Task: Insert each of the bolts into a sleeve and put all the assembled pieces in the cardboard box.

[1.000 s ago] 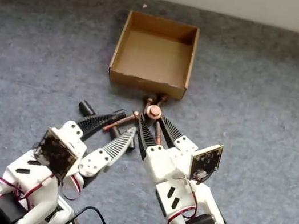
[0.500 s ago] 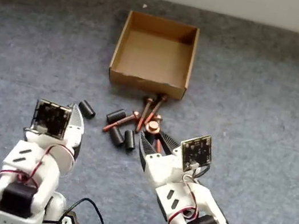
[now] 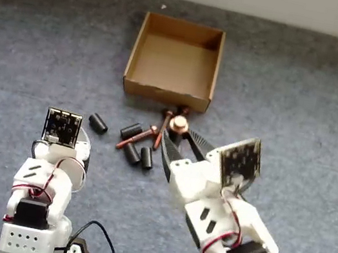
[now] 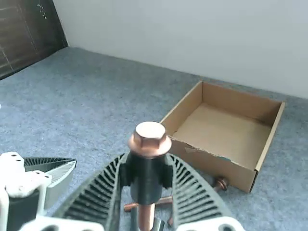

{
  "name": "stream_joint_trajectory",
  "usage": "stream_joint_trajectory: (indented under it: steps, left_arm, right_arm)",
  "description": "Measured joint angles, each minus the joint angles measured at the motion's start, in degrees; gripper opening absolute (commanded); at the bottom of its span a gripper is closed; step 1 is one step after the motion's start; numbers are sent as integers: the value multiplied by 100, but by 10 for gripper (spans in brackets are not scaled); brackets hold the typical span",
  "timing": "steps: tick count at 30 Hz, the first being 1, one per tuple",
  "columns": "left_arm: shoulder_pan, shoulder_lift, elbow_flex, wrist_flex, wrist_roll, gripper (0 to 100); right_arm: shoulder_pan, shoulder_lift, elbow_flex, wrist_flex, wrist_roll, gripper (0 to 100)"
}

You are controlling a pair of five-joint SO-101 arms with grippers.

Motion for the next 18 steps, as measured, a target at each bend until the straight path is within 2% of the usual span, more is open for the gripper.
stream_joint_trajectory:
  steps: [8, 13, 18]
  left_arm:
    - [9, 0, 0, 0, 0, 5]
    - [9, 0, 0, 0, 0, 6]
    - [9, 0, 0, 0, 0, 6]
  right_arm:
    - [580, 3411, -1407, -1538, 18, 5]
    - [1046, 5116, -1626, -2989, 18, 5]
    - [1196, 6470, -1644, -4334, 18, 5]
